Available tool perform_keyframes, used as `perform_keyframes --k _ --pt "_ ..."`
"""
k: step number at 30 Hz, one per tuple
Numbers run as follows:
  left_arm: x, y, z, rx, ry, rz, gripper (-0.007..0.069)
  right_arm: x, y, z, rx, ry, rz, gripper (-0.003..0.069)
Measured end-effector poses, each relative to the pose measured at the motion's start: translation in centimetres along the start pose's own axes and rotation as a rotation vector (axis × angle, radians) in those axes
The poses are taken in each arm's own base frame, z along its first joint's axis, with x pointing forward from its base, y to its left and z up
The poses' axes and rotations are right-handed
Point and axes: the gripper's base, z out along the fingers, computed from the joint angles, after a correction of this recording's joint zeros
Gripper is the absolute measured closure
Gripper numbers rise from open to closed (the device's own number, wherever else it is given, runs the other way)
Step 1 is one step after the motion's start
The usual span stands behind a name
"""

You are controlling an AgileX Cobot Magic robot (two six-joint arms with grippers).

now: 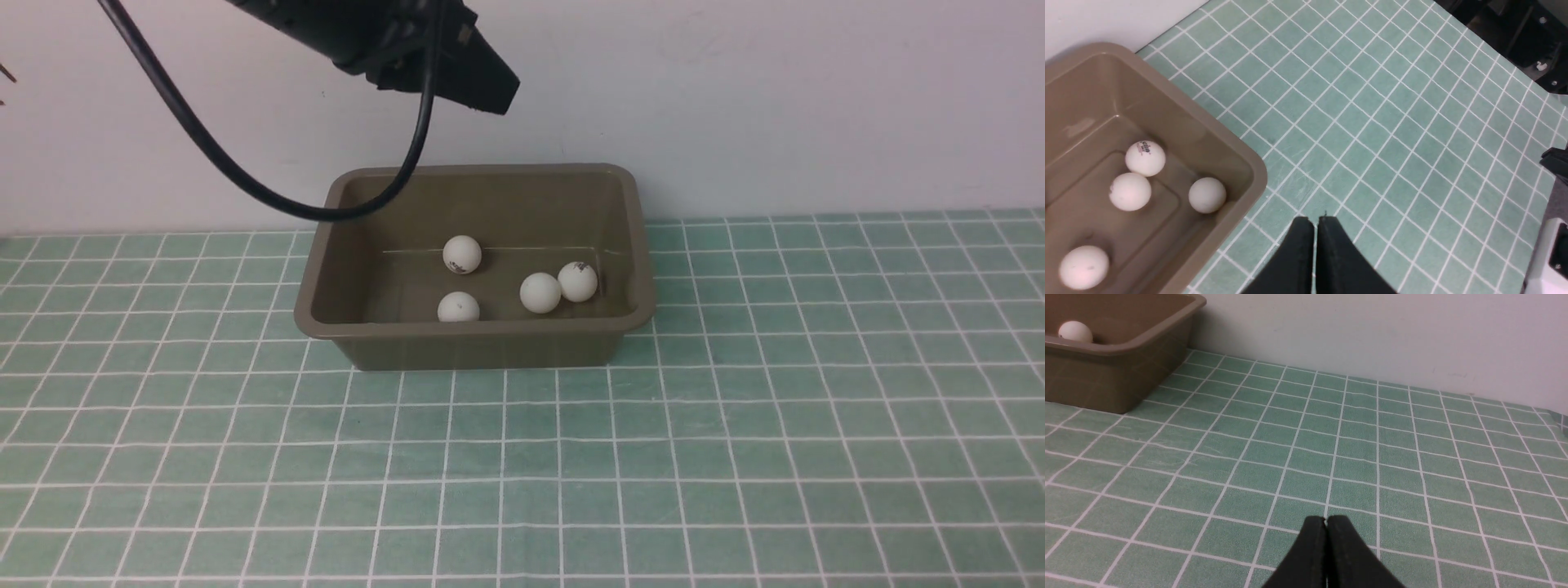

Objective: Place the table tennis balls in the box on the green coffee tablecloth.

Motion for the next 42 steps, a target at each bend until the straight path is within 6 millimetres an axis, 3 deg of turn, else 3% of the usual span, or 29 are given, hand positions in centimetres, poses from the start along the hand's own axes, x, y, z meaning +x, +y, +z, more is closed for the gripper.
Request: perform_keyframes --k 3,5,7,11,14,17,20,25,34,42 --pt "0.0 -0.3 -0.7 -0.031 0.001 0.025 0.0629 0.0 0.0 0.0 0.0 0.0 0.0 0.0676" --pt "-0.4 -0.9 -2.2 -0.11 -0.042 0.071 0.0629 0.0 0.0 0.0 0.0 0.0 0.0 0.0676" --pt "-0.9 -1.9 -4.6 -0.219 -0.117 0.133 0.0629 0.0 0.0 0.0 0.0 0.0 0.0 0.0676" --pt "-1.0 -5.3 -11.2 -0.476 -0.243 0.27 0.0629 0.0 0.0 0.0 0.0 0.0 0.0 0.0676" --pt "-0.1 -7.6 -15.3 -0.626 -0.299 0.271 0.0629 0.0 0.0 0.0 0.0 0.0 0.0 0.0676" --pt "1.6 -8.7 -17.8 -0.751 -0.331 0.212 0.0629 0.0 0.0 0.0 0.0 0.0 0.0 0.0676" --pt "4.6 -8.8 -19.2 -0.903 -0.381 0.097 0.0629 0.0 0.0 0.0 0.0 0.0 0.0 0.0676" --pt "11.6 -6.9 -17.6 -1.062 -0.385 -0.072 0.0629 0.0 0.0 0.0 0.0 0.0 0.0 0.0676" --pt "28.1 -4.8 -13.3 -1.222 -0.517 -0.548 0.0629 0.0 0.0 0.0 0.0 0.0 0.0 0.0676" --pt "35.5 -5.7 -11.1 -1.215 -0.707 -0.689 0.0629 0.0 0.0 0.0 0.0 0.0 0.0 0.0676"
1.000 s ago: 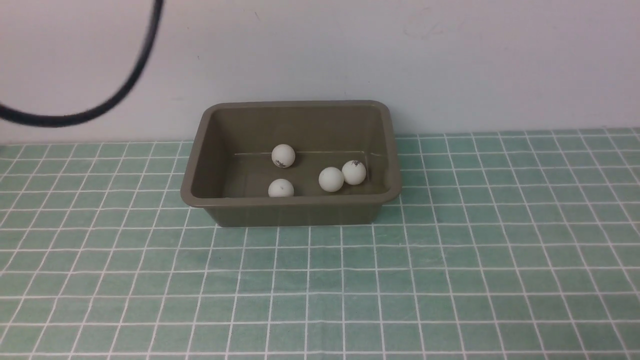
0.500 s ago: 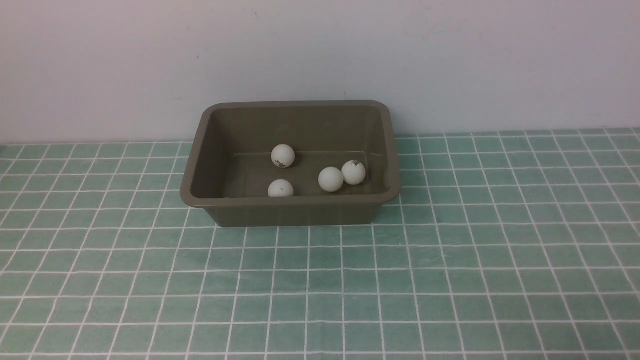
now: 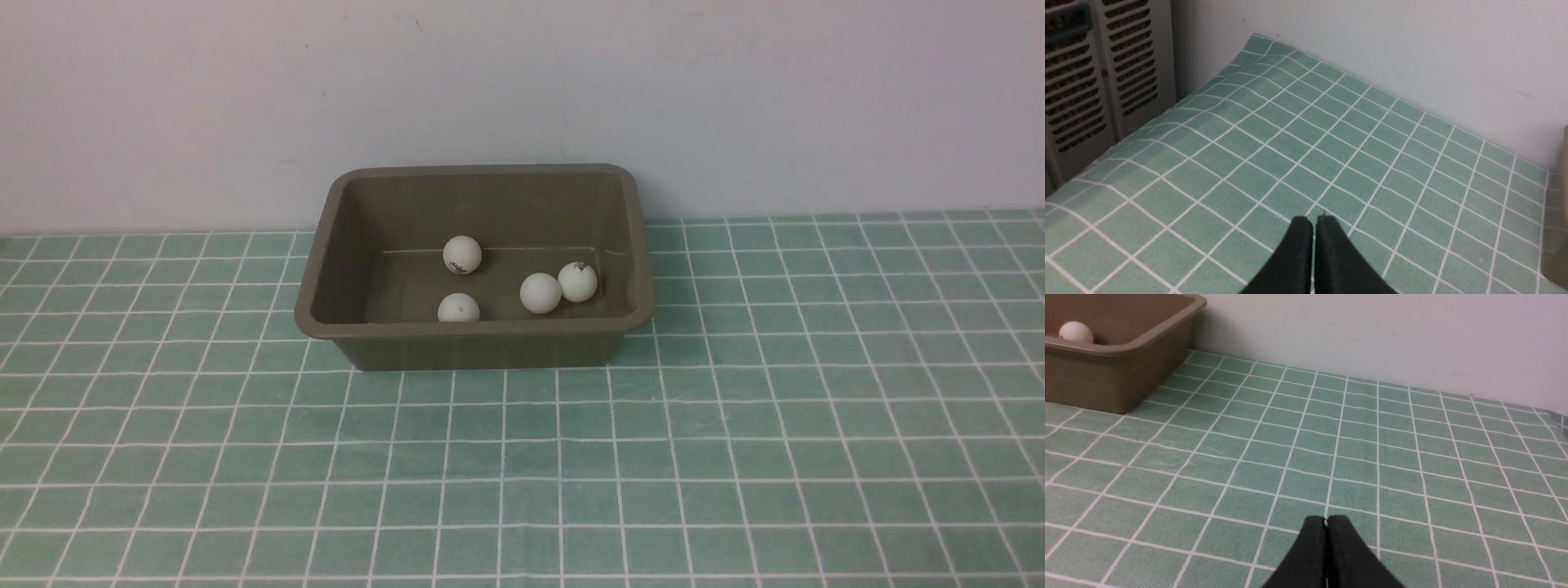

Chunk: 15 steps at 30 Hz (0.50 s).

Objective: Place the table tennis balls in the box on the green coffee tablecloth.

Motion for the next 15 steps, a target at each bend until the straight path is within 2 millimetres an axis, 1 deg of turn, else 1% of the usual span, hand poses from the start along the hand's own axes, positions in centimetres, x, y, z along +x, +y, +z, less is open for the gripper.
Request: perform_keyframes --k 7,9,15 --pt "3.2 1.9 -0.6 0.036 -0.078 -0.044 0.0629 0.0 0.0 0.0 0.0 0.0 0.0 0.0676" --pt "3.7 2.2 -0.5 0.038 -0.088 -0.047 0.0629 0.0 0.0 0.0 0.0 0.0 0.0 0.0676" --pt "3.8 2.3 -0.5 0.031 -0.09 -0.048 0.0629 0.0 0.0 0.0 0.0 0.0 0.001 0.0676"
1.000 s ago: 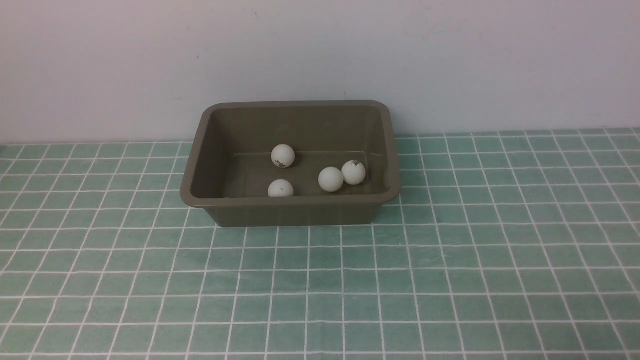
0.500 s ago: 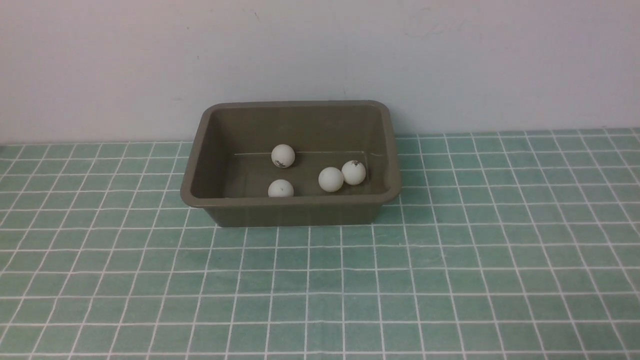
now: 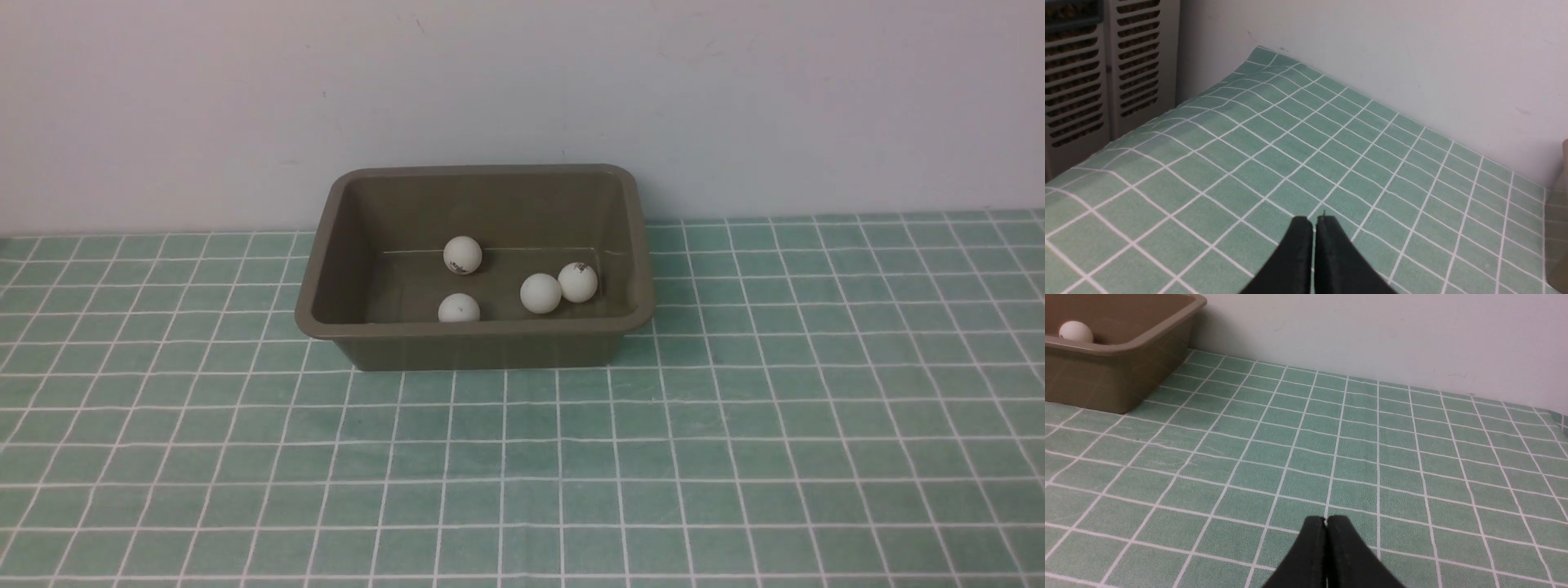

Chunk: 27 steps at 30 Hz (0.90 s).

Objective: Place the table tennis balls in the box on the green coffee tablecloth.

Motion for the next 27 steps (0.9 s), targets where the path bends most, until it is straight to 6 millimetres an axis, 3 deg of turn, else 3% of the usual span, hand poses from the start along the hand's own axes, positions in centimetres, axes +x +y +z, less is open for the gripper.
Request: perform_keyframes --k 10,16,23,27 --pt "-0.7 -1.8 -0.1 0.206 -0.087 -0.057 0.0629 0.0 0.0 0.0 0.0 0.0 0.0 0.0676" --pt "0.6 -2.4 0.2 0.306 -0.068 -0.004 0.0629 0.0 0.0 0.0 0.0 0.0 0.0 0.0676" --pt "2.6 -2.5 0.4 0.339 0.053 0.239 0.0629 0.0 0.0 0.0 0.0 0.0 0.0 0.0676" --pt "3.0 -3.0 0.2 0.418 0.036 0.489 0.0629 0.0 0.0 0.0 0.0 0.0 0.0 0.0676"
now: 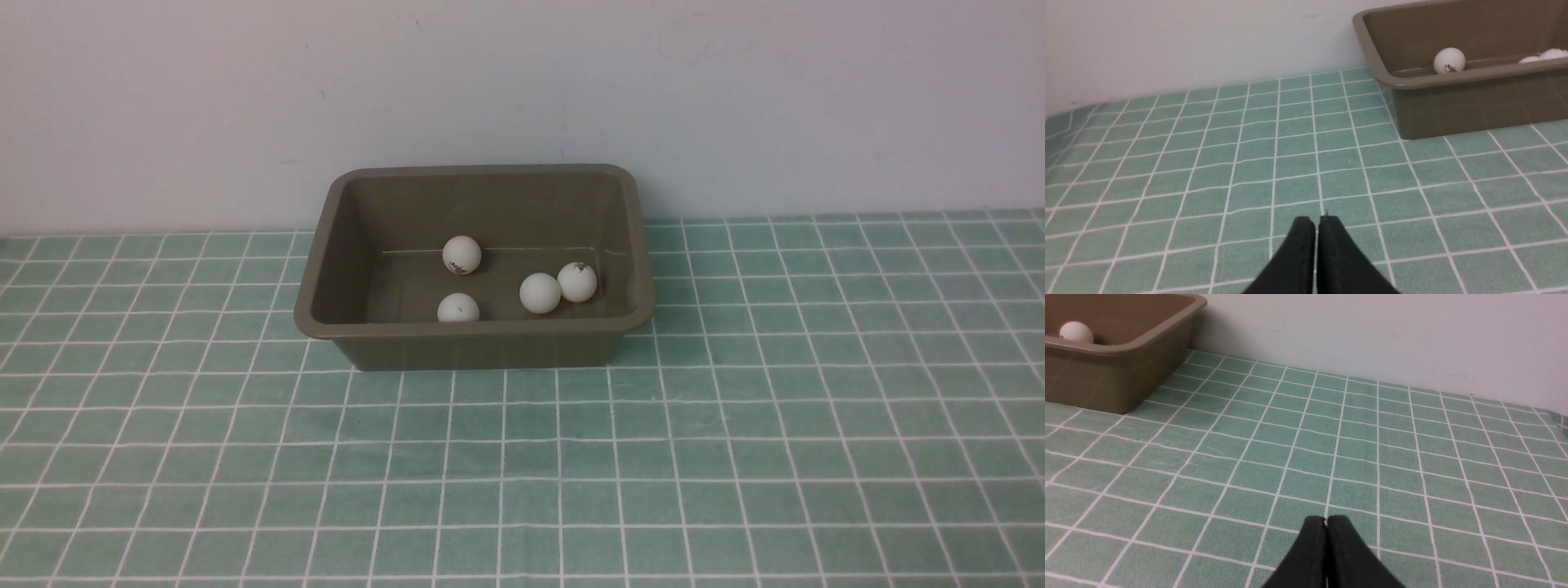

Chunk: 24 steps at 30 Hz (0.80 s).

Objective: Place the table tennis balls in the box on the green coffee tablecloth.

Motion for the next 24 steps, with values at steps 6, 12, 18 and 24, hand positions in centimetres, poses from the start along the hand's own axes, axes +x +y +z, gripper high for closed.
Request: perform_keyframes --k 6,12,18,24 --pt "0.6 -0.4 0.2 0.04 0.013 0.094 0.0629 0.0 0.0 0.0 0.0 0.0 0.0 0.0676" --pt "1.3 -0.4 0.4 0.044 0.038 0.056 0.0629 0.0 0.0 0.0 0.0 0.0 0.0 0.0676" --pt "1.5 -0.5 0.3 0.049 0.066 0.052 0.0629 0.0 0.0 0.0 0.0 0.0 0.0 0.0676" --pt "1.5 -0.5 0.3 0.049 0.068 0.047 0.0629 0.0 0.0 0.0 0.0 0.0 0.0 0.0676"
